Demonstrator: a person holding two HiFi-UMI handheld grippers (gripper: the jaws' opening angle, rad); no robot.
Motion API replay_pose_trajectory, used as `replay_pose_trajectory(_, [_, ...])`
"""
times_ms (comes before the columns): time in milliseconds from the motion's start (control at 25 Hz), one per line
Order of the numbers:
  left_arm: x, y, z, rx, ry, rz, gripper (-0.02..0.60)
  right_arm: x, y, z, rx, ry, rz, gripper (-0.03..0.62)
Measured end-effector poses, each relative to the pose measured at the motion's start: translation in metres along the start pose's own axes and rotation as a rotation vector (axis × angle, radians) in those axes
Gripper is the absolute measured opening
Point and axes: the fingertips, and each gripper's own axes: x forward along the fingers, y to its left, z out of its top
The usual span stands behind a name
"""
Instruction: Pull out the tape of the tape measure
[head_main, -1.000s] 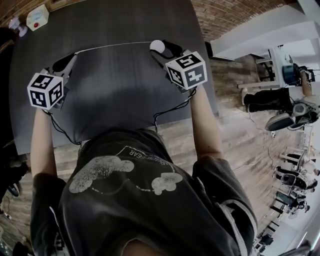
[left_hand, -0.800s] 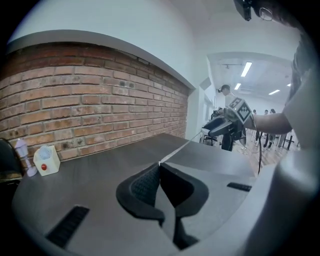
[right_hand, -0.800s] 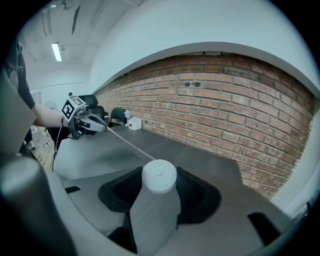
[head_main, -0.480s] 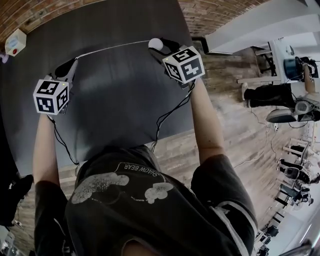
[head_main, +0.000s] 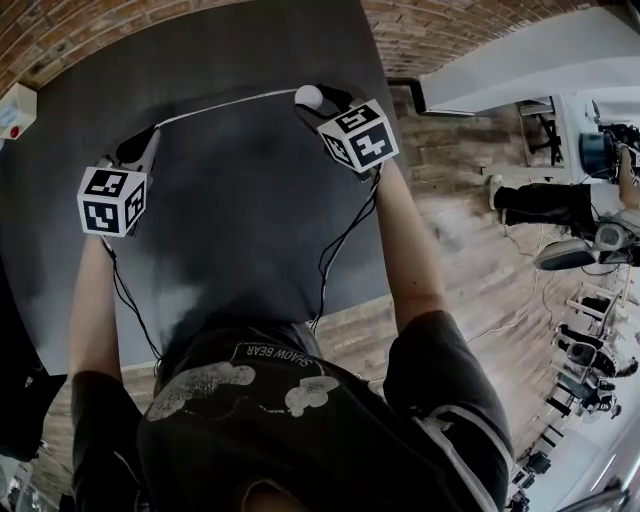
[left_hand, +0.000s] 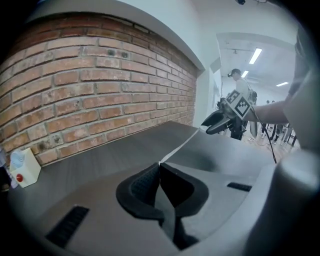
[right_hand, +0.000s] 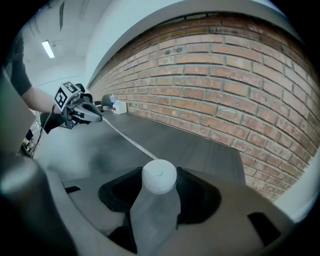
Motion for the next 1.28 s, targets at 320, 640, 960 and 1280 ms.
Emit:
replay_pose_trajectory(320, [0.051, 0.015, -0.023, -0.019, 0.073, 0.007, 0.012, 0.051, -0.023, -0.027, 0.016, 0.047, 0.026, 0.233])
replay_pose_trajectory(640, [0.076, 0.023, -0.044, -0.007, 0.126, 0.006, 0.012, 0.074, -0.028, -0.038, -0.035, 0.096, 0.016, 0.233])
replay_pose_trajectory(960, [0.085, 0.020, -0.054, 0.047, 0.169, 0.034, 0.014, 0.074, -0.030, -0.044, 0.068, 0.058, 0.029, 0.235])
replay_pose_trajectory(1280, [0.089, 0.023, -0.063, 0.055, 0.206, 0.061, 0.027, 0.076, -0.029, -0.042, 0.091, 0.035, 0.021, 0.238])
